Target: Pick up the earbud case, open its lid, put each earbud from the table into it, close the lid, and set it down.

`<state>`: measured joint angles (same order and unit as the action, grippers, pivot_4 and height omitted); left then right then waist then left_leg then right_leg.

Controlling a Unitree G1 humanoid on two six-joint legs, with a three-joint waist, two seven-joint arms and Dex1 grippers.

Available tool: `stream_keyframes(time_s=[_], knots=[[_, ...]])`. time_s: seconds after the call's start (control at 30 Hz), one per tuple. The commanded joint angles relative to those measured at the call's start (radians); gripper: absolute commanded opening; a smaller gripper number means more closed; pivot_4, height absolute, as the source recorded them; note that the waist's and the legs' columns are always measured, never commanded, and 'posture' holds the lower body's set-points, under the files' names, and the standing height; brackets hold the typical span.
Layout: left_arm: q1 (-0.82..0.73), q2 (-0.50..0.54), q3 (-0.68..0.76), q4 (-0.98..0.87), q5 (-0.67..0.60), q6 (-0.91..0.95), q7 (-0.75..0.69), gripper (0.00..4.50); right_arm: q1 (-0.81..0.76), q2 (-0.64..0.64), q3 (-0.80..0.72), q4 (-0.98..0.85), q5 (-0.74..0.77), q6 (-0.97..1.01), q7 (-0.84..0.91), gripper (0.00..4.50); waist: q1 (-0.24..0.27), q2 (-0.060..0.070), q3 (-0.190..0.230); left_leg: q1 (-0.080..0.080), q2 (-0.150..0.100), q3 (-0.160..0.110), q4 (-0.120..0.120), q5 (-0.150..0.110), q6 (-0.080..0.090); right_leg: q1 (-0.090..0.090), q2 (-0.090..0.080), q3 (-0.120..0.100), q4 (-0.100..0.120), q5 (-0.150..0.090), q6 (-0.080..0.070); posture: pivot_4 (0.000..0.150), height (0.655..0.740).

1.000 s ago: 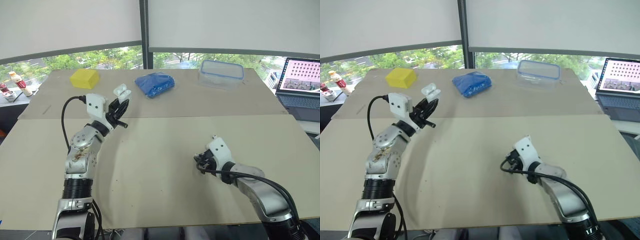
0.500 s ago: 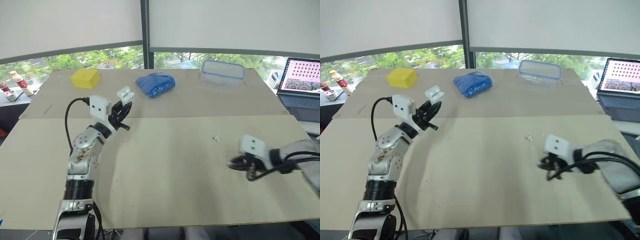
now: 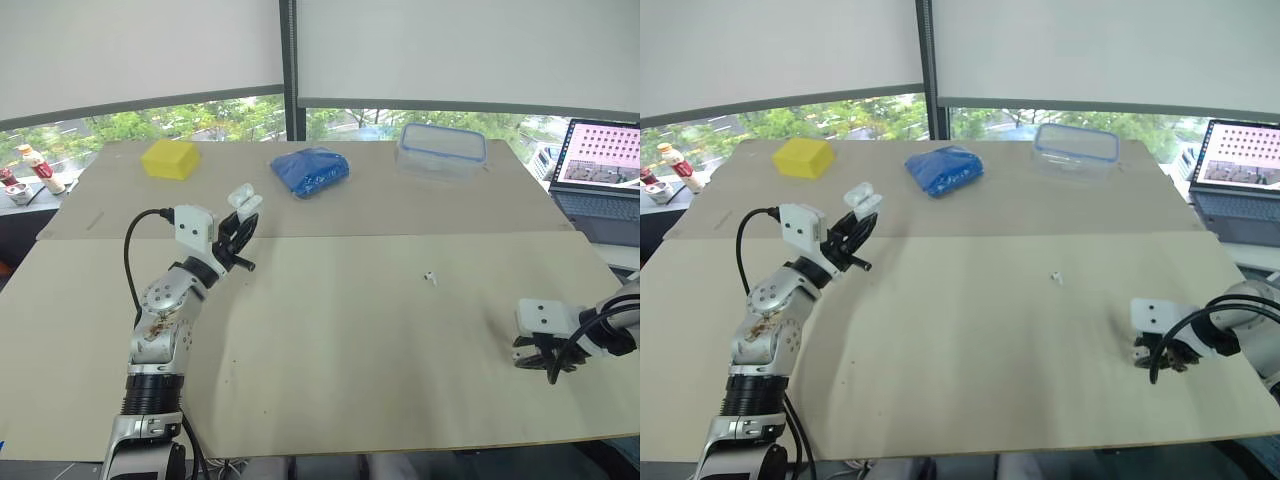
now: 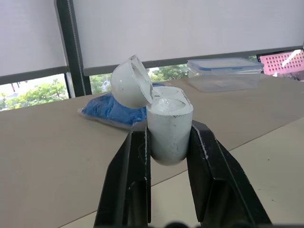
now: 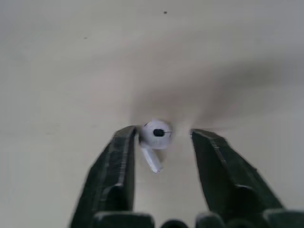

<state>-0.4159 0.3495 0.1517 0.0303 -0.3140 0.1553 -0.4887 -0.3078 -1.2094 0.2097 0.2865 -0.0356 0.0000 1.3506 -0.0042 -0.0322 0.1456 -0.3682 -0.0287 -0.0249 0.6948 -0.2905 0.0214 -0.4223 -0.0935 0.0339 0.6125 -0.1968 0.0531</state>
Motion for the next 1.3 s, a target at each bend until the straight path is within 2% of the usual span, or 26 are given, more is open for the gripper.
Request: stream_keyframes(time_s=[0.03, 0.23, 0.37, 0.43, 0.47, 0.63, 0.77, 0.83, 0.9, 0.93, 1.03, 1.1, 1.3], knots=[[-0.007, 0.011, 0.011, -0.040, -0.004, -0.006, 0.002, 0.55, 0.015, -0.001, 0.001, 0.012, -0.024, -0.025, 0.013, 2.39, 0.004, 0.000, 0.000, 0.000, 0.000, 0.000, 0.000, 0.000, 0.000, 0.000, 0.000, 0.000, 0.000, 0.000, 0.000, 0.150, 0.7400], [-0.018, 0.010, 0.007, -0.026, -0.004, -0.008, -0.002, 0.55, 0.018, 0.009, -0.007, 0.020, -0.037, -0.007, 0.012, 2.39, 0.009, 0.000, 0.000, 0.000, 0.000, 0.000, 0.000, 0.000, 0.000, 0.000, 0.000, 0.000, -0.001, 0.000, 0.000, 0.150, 0.7400], [-0.015, 0.007, 0.005, -0.030, -0.005, -0.007, -0.002, 0.55, 0.016, 0.017, -0.012, 0.030, -0.041, 0.003, 0.008, 1.25, 0.010, -0.001, -0.001, 0.000, 0.000, 0.000, 0.001, 0.000, 0.000, 0.001, 0.000, 0.000, -0.001, 0.000, 0.001, 0.150, 0.7400], [-0.014, 0.007, 0.004, -0.030, -0.006, -0.007, -0.003, 0.55, 0.014, 0.027, -0.018, 0.034, -0.032, -0.005, 0.007, 0.53, 0.009, -0.002, -0.001, 0.000, 0.000, 0.000, 0.001, 0.000, 0.000, 0.001, 0.000, 0.000, -0.001, 0.001, 0.001, 0.150, 0.7400], [-0.014, 0.006, 0.004, -0.029, -0.006, -0.007, -0.003, 0.55, 0.013, 0.032, -0.021, 0.034, -0.028, -0.010, 0.008, 0.35, 0.007, -0.002, -0.001, 0.000, 0.000, 0.001, 0.001, 0.000, 0.000, 0.001, 0.000, 0.001, -0.002, 0.001, 0.001, 0.150, 0.7400], [-0.015, -0.004, -0.008, -0.038, -0.009, -0.005, -0.008, 0.55, -0.024, 0.086, -0.053, 0.013, 0.024, 0.037, 0.028, 0.35, -0.002, -0.004, -0.002, 0.000, 0.001, 0.001, 0.001, 0.000, 0.000, 0.001, 0.001, 0.001, -0.001, 0.001, 0.001, 0.150, 0.7400], [-0.025, -0.013, -0.037, -0.042, -0.014, -0.013, -0.043, 0.55, -0.132, 0.191, -0.089, -0.186, 0.177, 0.286, 0.052, 0.35, -0.017, 0.000, -0.001, 0.000, 0.003, 0.001, 0.000, -0.001, 0.000, -0.001, 0.003, 0.002, -0.001, 0.002, 0.000, 0.150, 0.7400], [-0.035, -0.021, -0.050, -0.048, -0.026, -0.005, -0.059, 0.55, -0.239, 0.328, -0.134, -0.303, 0.293, 0.480, -0.058, 0.35, -0.018, 0.002, 0.000, -0.001, 0.003, 0.001, 0.000, -0.001, -0.001, -0.003, 0.003, 0.003, 0.000, 0.002, 0.000, 0.150, 0.7400], [-0.053, -0.033, -0.068, -0.052, -0.049, 0.013, -0.089, 0.55, -0.397, 0.532, -0.204, -0.399, 0.422, 0.725, -0.262, 0.35, -0.019, 0.002, 0.000, -0.003, 0.004, 0.001, 0.000, 0.000, -0.001, -0.005, 0.003, 0.004, 0.001, 0.002, 0.000, 0.150, 0.7400], [-0.061, -0.037, -0.076, -0.051, -0.058, 0.020, -0.103, 0.55, -0.439, 0.595, -0.217, -0.434, 0.447, 0.785, -0.325, 0.35, -0.015, 0.003, 0.000, -0.004, 0.004, 0.001, 0.000, 0.000, -0.002, -0.007, 0.003, 0.004, 0.001, 0.002, -0.001, 0.150, 0.7400], [-0.090, -0.055, -0.100, -0.037, -0.070, 0.038, -0.124, 0.55, -0.464, 0.713, -0.201, -0.516, 0.457, 0.809, -0.433, 0.35, 0.017, 0.001, -0.002, -0.017, 0.001, -0.003, 0.001, 0.001, -0.004, -0.019, 0.001, 0.000, 0.011, 0.003, -0.001, 0.150, 0.7400], [-0.104, -0.074, -0.122, -0.034, -0.071, 0.046, -0.135, 0.55, -0.473, 0.810, -0.224, -0.533, 0.476, 0.822, -0.545, 0.35, 0.027, 0.000, -0.002, -0.018, 0.000, -0.008, 0.003, 0.004, -0.010, -0.019, -0.001, -0.006, 0.013, 0.003, -0.001, 0.150, 0.7400], [-0.143, -0.105, -0.137, -0.005, -0.058, 0.045, -0.150, 0.55, -0.495, 0.977, -0.256, -0.552, 0.493, 0.820, -0.751, 0.35, 0.013, 0.000, -0.002, -0.026, -0.012, -0.003, 0.009, 0.003, -0.005, -0.026, -0.015, -0.015, 0.013, 0.005, 0.003, 0.150, 0.7400]])
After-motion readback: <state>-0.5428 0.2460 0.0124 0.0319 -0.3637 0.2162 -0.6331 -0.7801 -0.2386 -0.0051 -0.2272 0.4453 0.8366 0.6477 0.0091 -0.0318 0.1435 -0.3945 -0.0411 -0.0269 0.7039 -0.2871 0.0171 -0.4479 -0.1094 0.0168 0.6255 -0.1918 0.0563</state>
